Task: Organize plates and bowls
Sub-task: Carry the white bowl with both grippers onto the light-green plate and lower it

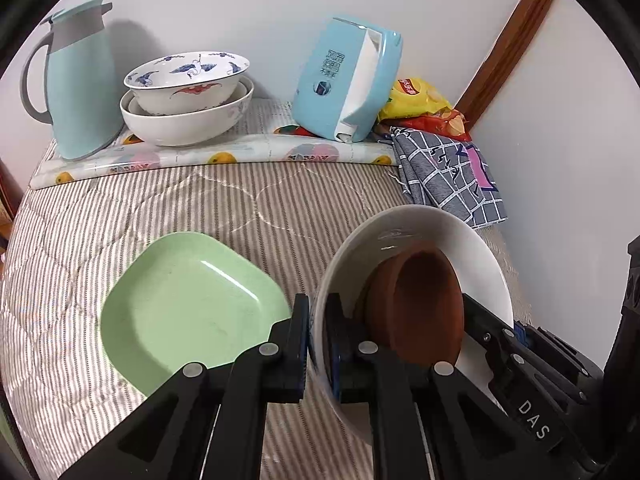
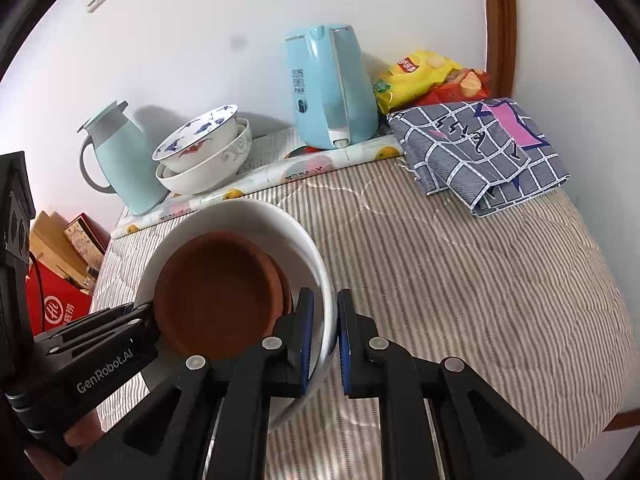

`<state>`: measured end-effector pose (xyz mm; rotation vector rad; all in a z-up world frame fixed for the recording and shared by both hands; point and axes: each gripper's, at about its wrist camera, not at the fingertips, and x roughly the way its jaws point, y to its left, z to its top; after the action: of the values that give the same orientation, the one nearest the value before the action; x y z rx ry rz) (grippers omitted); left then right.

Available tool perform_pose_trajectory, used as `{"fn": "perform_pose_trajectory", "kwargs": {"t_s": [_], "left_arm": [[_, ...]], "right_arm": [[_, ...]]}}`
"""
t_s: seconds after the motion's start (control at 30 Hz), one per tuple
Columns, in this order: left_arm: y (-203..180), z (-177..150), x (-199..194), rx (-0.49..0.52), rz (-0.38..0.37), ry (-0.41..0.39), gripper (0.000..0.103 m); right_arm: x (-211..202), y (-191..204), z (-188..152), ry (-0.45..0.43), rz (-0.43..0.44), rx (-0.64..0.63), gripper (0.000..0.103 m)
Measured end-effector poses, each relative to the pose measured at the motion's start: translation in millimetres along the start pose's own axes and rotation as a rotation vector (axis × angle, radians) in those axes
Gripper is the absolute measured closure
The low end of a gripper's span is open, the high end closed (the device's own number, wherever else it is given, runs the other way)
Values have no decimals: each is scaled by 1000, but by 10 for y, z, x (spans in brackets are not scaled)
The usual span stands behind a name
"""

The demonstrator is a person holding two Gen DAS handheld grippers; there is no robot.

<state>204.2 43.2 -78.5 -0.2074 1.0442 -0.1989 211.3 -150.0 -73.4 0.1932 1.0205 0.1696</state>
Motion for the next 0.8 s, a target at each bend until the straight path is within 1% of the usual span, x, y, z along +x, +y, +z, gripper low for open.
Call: {"fn": "perform_pose_trajectory", "kwargs": {"t_s": [0.17,0.53,0.8], "left_arm": [[207,-12,-33,2,-5,9,94],[605,-54,-103,4,27,7,94],[784,-73,-130,-5,55,4,94]], "right_arm": [[35,162,-53,0,-3,11,92],[161,557,-169,3,25,13,92],[239,715,-187,10,45,3,92]]}}
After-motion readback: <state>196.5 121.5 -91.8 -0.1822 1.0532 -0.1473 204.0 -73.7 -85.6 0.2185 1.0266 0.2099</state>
